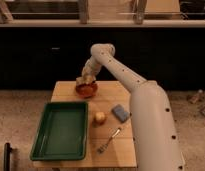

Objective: Place eraser in red bowl

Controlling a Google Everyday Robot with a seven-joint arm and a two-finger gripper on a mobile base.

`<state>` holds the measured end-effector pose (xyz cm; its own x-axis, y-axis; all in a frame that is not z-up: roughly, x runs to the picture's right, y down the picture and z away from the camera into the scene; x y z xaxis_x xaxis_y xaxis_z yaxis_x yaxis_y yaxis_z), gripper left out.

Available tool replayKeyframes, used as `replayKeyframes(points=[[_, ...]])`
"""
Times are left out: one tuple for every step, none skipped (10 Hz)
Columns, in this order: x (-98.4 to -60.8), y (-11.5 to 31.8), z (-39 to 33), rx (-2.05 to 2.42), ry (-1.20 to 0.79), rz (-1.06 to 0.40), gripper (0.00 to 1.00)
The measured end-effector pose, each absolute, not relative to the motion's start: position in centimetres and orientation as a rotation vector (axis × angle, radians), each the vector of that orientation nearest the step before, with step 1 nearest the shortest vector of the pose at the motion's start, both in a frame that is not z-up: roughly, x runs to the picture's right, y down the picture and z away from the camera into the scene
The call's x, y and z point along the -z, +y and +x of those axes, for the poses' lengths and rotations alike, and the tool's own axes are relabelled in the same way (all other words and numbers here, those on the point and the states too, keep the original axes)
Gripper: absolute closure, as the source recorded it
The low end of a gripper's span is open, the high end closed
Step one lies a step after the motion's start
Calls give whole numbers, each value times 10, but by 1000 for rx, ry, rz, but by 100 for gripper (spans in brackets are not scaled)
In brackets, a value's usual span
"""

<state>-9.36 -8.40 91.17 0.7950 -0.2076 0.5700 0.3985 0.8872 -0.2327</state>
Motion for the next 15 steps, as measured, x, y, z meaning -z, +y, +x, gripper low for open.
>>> replayKeyframes(points=[[-912,-82,-96,349,-578,-358,100],[-912,-80,-99,364,-593,-363,100],[-913,-78,-100,380,-610,-373,100],[-914,-77,-100,390,-620,-380,100],[-915,-76,-100,402,-632,-387,100],[-916,-76,-101,410,-639,-393,100],[-918,-75,-102,417,-649,-401,100],[-919,-74,-102,416,-653,-407,99],[-921,-73,-101,409,-656,-413,93],[-924,-71,-99,400,-659,-421,82],[-925,-71,-99,396,-662,-425,73],[-926,-70,-99,390,-665,-430,64],[-927,-69,-98,384,-667,-434,53],[-928,-68,-97,380,-668,-438,44],[-929,-67,-97,377,-671,-441,33]])
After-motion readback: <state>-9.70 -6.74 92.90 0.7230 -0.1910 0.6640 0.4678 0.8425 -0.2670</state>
